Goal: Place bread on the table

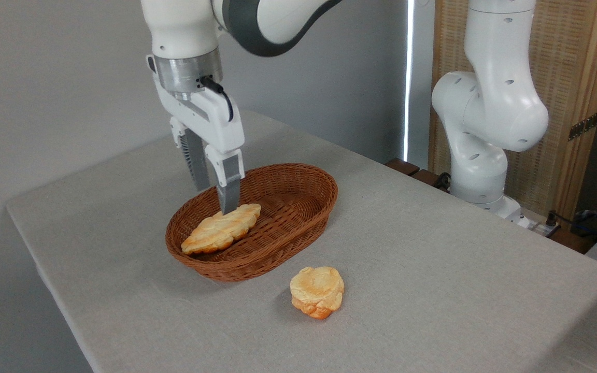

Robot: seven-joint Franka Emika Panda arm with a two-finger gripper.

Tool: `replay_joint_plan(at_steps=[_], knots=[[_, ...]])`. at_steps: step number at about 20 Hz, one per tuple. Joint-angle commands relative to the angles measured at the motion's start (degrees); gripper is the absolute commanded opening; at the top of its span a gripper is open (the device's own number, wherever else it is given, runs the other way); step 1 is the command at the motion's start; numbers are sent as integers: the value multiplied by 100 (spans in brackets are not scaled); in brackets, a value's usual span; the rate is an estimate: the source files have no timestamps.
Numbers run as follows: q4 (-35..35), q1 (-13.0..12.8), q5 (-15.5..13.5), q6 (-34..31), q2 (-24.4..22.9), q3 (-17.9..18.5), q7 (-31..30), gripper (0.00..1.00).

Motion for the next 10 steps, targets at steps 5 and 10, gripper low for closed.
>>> replay_joint_plan(at_steps=[5,10], knots=[[-191,-370,-274,995,447,46,-997,100],[-331,-468,-46,968,527,46,-865,100]])
